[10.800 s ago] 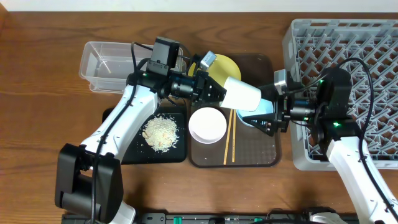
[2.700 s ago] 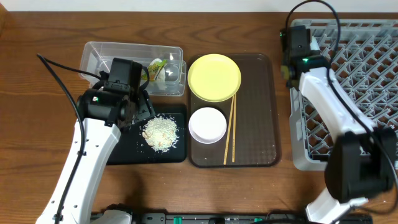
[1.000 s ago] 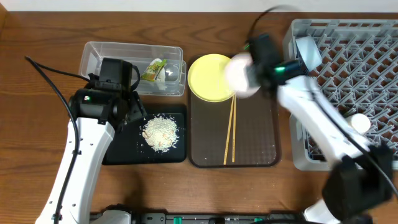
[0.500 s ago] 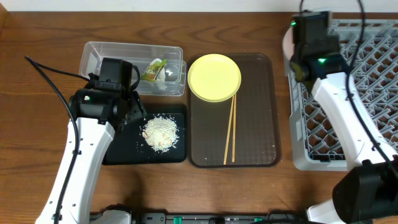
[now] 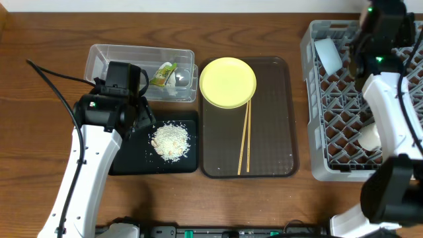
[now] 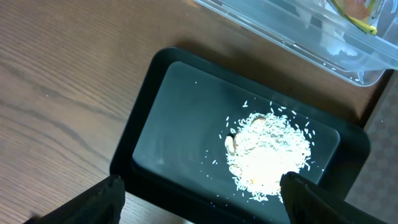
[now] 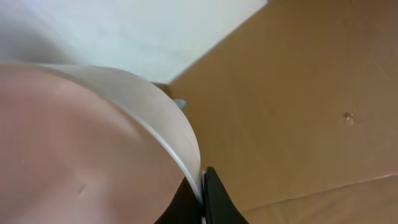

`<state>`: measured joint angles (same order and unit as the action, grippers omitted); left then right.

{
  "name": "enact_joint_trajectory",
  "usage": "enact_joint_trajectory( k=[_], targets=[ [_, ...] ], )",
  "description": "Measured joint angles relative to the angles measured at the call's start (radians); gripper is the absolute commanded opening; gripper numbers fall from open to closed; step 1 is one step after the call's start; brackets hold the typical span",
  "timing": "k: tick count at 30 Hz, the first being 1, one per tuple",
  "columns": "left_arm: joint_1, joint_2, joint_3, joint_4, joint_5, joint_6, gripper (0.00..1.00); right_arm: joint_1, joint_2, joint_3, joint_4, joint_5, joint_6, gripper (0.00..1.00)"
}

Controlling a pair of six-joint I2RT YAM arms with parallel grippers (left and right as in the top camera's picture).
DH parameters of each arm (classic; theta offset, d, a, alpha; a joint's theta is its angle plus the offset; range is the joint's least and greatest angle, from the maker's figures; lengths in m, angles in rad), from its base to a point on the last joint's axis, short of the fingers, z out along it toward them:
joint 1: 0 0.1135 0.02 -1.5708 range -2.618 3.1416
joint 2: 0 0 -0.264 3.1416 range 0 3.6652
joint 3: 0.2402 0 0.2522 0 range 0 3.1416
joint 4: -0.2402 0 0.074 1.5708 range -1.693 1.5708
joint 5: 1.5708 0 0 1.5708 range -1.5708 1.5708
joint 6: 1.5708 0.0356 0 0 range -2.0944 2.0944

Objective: Sort waste into correct bins and load items into the dishwasher rack

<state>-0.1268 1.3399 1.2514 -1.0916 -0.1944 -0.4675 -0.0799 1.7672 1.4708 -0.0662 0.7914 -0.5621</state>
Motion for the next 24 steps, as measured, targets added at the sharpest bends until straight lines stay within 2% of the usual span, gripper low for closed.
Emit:
enact_joint_trajectory(
  k=[9, 20, 24],
  targets=[
    [0.000, 0.000, 0.000, 0.000, 0.000, 0.000, 0.82, -0.092, 0.145, 0.000, 0.169, 0.058, -0.084, 0.01],
    [0.000, 0.000, 0.000, 0.000, 0.000, 0.000, 0.82, -0.092, 0.296, 0.000, 0.204, 0.170, -0.089, 0.01],
    [0.000, 0.000, 0.000, 0.000, 0.000, 0.000, 0.82, -0.080, 0.298, 0.000, 0.209, 0.195, -0.067, 0.01]
  ],
)
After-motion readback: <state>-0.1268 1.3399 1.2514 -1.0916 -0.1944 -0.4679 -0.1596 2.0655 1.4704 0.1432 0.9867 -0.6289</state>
